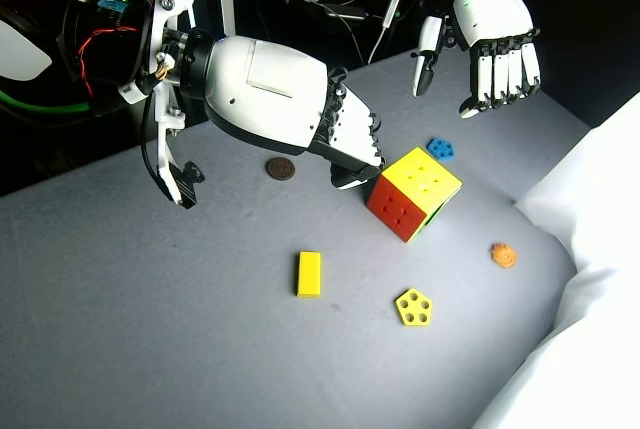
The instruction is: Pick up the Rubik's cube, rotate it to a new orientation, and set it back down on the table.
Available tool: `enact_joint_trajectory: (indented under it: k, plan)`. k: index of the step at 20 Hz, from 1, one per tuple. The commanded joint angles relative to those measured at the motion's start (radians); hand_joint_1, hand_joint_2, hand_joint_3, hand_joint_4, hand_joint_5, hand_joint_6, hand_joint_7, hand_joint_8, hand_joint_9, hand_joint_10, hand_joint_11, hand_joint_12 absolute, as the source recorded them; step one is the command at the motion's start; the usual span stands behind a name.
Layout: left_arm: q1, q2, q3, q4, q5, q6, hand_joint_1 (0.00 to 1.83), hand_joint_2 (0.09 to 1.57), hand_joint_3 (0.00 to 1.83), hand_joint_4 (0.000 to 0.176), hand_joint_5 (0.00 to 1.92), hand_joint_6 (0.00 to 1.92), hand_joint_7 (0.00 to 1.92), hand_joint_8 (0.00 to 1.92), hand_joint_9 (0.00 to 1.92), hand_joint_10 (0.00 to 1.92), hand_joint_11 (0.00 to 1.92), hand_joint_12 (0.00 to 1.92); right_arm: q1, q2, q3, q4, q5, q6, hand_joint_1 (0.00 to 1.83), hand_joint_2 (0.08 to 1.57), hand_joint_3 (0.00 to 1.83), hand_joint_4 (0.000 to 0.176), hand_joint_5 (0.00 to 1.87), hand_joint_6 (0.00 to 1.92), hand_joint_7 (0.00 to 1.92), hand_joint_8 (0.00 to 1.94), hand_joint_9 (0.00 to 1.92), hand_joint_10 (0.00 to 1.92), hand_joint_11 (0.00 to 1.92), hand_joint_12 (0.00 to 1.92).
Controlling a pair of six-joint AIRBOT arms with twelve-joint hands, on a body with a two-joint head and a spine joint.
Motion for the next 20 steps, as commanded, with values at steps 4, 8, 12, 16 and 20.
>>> enact_joint_trajectory:
  k: [4,8,12,16,20]
  plan:
    - [-0.020,0.005,0.001,0.031,-0.076,0.003,0.08,1.25,0.03,0.023,0.00,0.00,0.00,0.00,0.00,0.00,0.00,0.01,0.034,0.004,-0.005,0.005,0.100,0.000,0.00,1.24,0.02,0.000,0.00,0.00,0.07,0.00,0.04,0.03,0.00,0.00]
    - [-0.024,-0.001,0.000,-0.020,-0.076,0.015,0.07,1.26,0.01,0.017,0.00,0.00,0.00,0.00,0.00,0.00,0.00,0.01,0.050,0.005,-0.005,0.007,0.082,0.004,0.00,1.25,0.02,0.000,0.05,0.02,0.10,0.01,0.06,0.03,0.03,0.02]
    - [-0.077,-0.046,0.009,-0.241,-0.067,0.212,0.06,1.26,0.00,0.015,0.00,0.00,0.00,0.00,0.00,0.00,0.01,0.01,0.068,0.006,-0.005,0.007,0.063,0.012,0.00,1.25,0.01,0.000,0.01,0.00,0.10,0.01,0.06,0.03,0.03,0.01]
    - [-0.082,-0.130,0.049,-0.299,-0.052,0.239,0.08,1.26,0.00,0.000,0.00,0.00,0.00,0.00,0.00,0.00,0.01,0.01,0.094,0.011,-0.008,0.007,0.039,0.021,0.00,1.26,0.01,0.000,0.01,0.00,0.06,0.00,0.04,0.02,0.00,0.00]
    - [-0.060,-0.209,0.081,-0.306,-0.065,0.214,0.13,1.24,0.00,0.000,0.00,0.00,0.00,0.00,0.00,0.00,0.00,0.00,0.109,0.019,-0.009,0.007,0.025,0.033,0.02,1.26,0.00,0.000,0.00,0.00,0.04,0.00,0.01,0.00,0.01,0.01]
